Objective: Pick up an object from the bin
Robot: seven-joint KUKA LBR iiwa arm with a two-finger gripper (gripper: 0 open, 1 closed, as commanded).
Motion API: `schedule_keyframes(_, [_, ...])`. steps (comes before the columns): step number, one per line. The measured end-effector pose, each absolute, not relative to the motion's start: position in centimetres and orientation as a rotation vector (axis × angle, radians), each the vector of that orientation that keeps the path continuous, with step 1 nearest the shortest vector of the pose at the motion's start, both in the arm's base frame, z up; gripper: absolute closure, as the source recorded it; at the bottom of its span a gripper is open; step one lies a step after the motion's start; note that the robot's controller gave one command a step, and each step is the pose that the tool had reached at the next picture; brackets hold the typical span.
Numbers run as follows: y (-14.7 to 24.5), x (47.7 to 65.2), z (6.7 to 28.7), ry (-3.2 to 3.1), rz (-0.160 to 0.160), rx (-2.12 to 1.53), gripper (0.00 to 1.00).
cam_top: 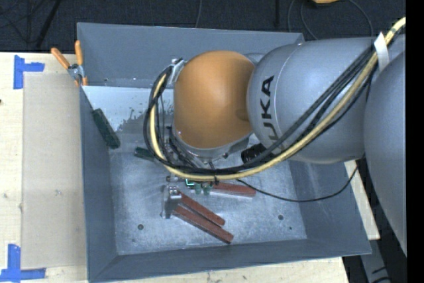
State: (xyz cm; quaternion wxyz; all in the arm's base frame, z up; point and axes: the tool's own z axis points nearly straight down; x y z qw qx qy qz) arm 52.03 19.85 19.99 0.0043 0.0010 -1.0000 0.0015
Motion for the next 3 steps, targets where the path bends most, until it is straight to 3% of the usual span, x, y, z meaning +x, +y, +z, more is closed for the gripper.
schedule_keyframes(1, [19.8, 52.2, 20.4, -3.14, 0.0, -0.001, 0.0])
schedule_keyframes(2, [17.4, 53.0, 18.8, -3.139, -0.005, 0.176, 0.0])
schedule_keyframes(3, [15.9, 54.0, 12.3, -3.128, 0.001, 0.337, 0.0])
